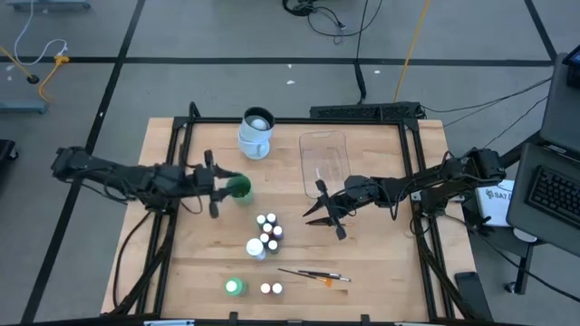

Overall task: Pick & Place Paint Supplies
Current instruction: Put the gold paintbrush into the green cup

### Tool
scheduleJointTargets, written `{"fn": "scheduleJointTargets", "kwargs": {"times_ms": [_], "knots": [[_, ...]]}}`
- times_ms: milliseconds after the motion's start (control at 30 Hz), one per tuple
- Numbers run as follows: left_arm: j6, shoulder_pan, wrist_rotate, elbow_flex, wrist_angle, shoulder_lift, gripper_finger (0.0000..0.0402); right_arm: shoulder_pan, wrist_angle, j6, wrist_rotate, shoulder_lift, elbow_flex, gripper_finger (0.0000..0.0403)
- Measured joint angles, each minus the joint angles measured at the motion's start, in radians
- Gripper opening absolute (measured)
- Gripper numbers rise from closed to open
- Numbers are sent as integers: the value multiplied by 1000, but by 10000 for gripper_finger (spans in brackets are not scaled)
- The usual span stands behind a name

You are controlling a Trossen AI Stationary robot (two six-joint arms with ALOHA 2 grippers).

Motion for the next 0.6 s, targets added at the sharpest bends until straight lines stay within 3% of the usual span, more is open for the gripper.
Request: {"fn": "scheduleJointTargets", "kwargs": {"times_ms": [133,267,400,533,600], "knots": [[35,-78,71,-17,47,32,87,0,0,-1,0,0,0,94],[20,-146,-14,-105,147,78,12,0,0,-5,0,0,0,95],[85,-191,-196,-253,352,112,11,0,18,-14,0,0,0,92],[194,-168,-176,-408,693,111,4,0,73,-12,0,0,0,89],[215,-154,-149,-465,777,111,2,2,93,-3,-3,0,0,89]]}}
